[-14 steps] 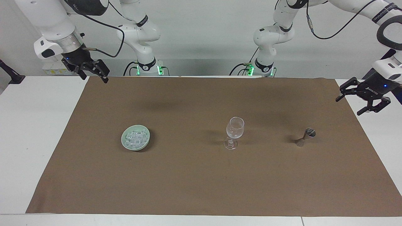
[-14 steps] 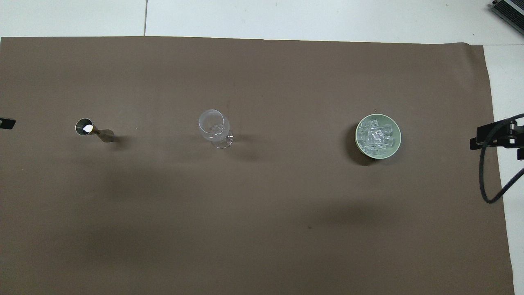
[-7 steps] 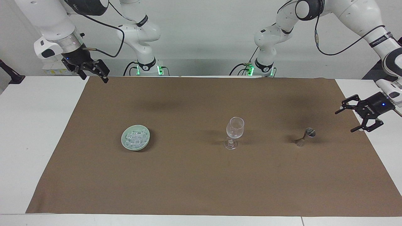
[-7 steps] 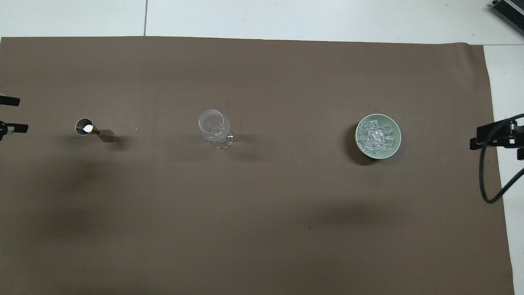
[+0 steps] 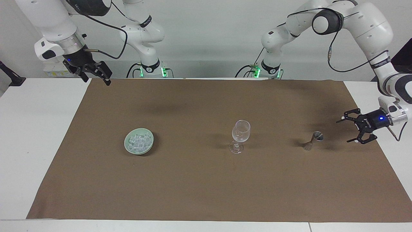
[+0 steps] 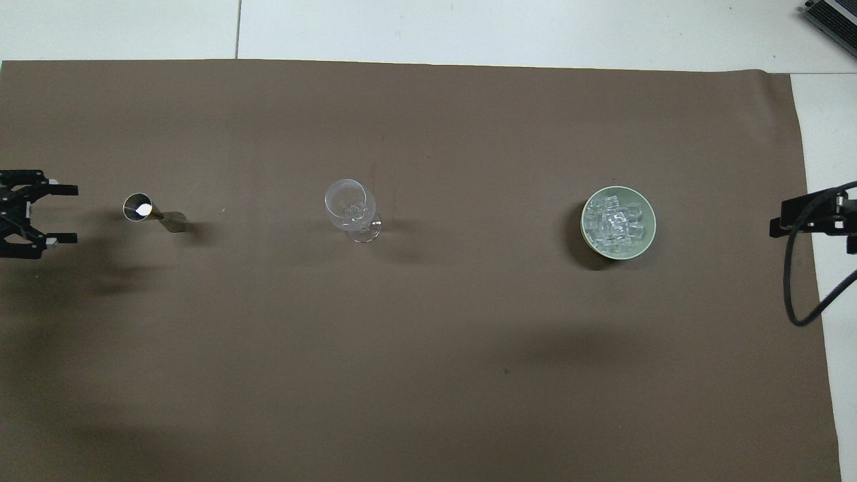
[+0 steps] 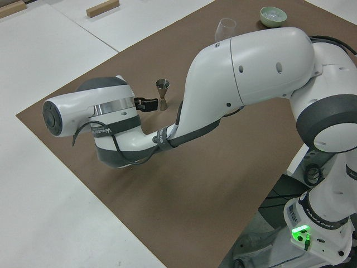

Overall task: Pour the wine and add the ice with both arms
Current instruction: 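Reach the left gripper to the small silver jigger cup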

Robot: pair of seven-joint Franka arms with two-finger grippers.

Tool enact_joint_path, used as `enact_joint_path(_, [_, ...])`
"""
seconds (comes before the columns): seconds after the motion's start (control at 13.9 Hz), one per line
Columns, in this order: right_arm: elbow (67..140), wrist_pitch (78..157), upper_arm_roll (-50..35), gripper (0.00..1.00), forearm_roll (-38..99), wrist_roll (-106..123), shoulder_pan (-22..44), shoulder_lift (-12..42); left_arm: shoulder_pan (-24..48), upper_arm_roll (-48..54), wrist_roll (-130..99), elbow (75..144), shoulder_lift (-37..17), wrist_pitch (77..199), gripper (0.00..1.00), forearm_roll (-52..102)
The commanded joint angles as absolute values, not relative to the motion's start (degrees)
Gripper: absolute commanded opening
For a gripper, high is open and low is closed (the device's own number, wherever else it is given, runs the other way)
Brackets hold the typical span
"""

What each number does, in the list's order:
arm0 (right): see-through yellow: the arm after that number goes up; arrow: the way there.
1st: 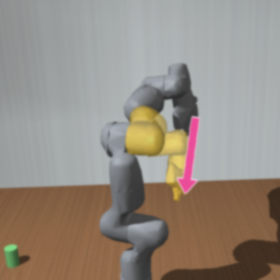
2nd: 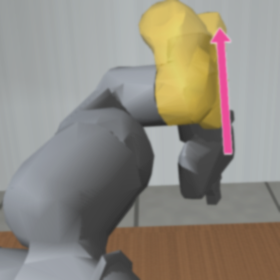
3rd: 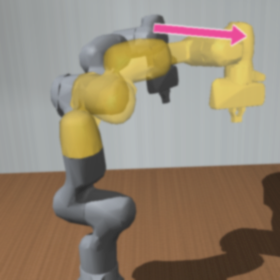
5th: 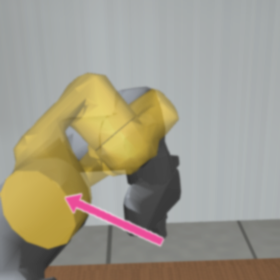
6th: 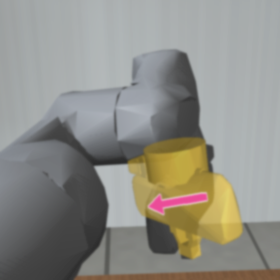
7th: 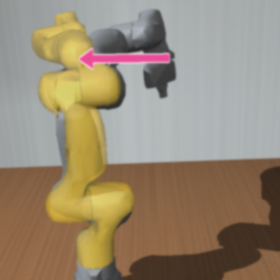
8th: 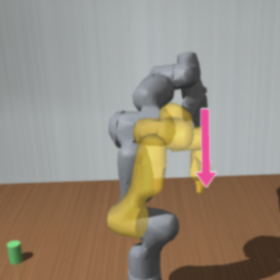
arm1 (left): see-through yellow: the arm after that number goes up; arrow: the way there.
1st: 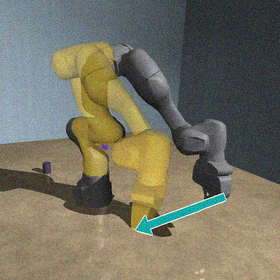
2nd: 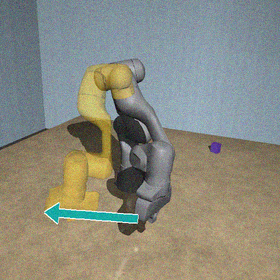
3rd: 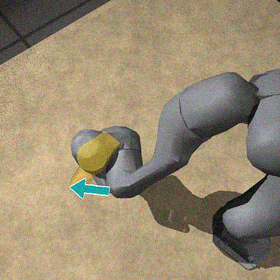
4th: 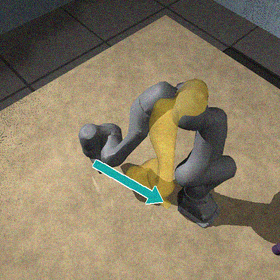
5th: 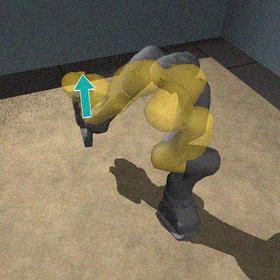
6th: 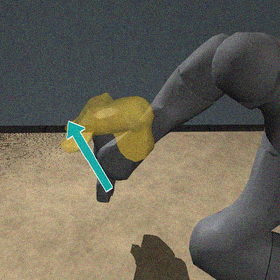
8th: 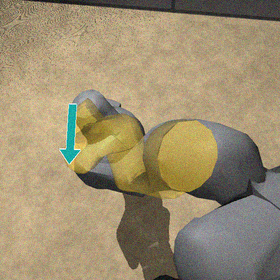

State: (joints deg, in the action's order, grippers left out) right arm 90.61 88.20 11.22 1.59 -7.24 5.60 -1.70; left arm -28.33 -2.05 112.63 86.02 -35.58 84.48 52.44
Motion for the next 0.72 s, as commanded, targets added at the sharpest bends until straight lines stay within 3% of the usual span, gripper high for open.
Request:
enact_joint_path(0.0, [91.8,91.1,10.8,1.0,1.6,-5.6,5.4,-2.1,-30.6,1.1,116.2,85.3,-40.6,80.9,1.0,57.2])
enact_joint_path(0.29, [91.6,91.9,5.2,1.0,1.5,-2.4,-2.4,-2.0,-30.9,3.7,122.3,85.3,-44.4,78.2,1.0,60.1])
enact_joint_path(0.57, [92.0,92.6,4.9,1.0,0.4,-2.4,-2.2,-2.2,-31.4,3.8,126.0,86.4,-45.5,77.6,1.0,62.9])
enact_joint_path(0.65, [92.0,93.5,4.9,1.0,-0.3,-2.2,-2.1,-2.1,-31.4,3.8,128.8,86.9,-46.0,77.6,0.94,64.2])
